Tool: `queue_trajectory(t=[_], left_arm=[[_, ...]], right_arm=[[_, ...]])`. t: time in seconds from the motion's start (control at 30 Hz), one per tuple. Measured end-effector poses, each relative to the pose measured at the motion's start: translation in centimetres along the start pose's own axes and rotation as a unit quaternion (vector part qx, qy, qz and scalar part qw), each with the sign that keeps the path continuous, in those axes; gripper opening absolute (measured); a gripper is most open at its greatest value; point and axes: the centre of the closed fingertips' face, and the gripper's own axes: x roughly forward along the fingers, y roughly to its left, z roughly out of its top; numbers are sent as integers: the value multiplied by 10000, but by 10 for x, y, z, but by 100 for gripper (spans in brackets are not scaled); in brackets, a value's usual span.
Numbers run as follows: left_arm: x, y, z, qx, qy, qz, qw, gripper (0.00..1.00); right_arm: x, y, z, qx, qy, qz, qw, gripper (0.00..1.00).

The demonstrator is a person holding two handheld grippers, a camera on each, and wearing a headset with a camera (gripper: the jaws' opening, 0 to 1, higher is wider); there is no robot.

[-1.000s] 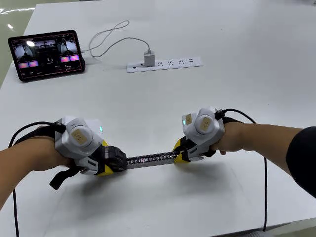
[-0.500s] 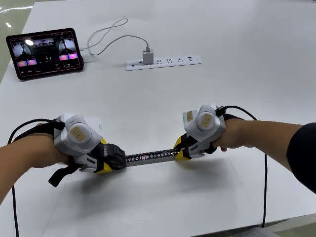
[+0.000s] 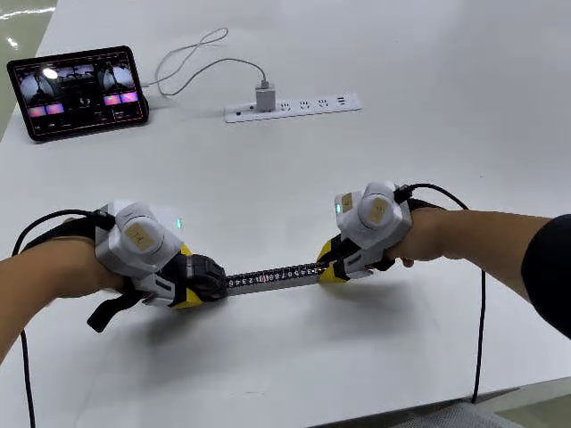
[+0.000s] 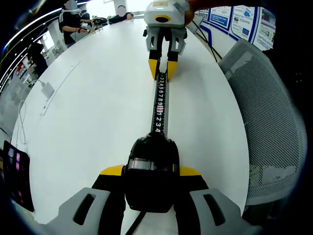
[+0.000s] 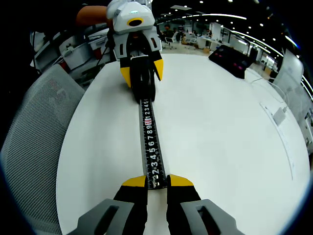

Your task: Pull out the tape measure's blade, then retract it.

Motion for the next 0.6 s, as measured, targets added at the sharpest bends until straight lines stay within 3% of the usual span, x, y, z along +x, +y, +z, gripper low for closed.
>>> queue_trajectory(t=[0.6], left_arm=[[0, 0, 0, -3, -2, -7, 10000, 33]], right_arm=[[-6, -1, -6, -15, 9, -47, 10000, 10]])
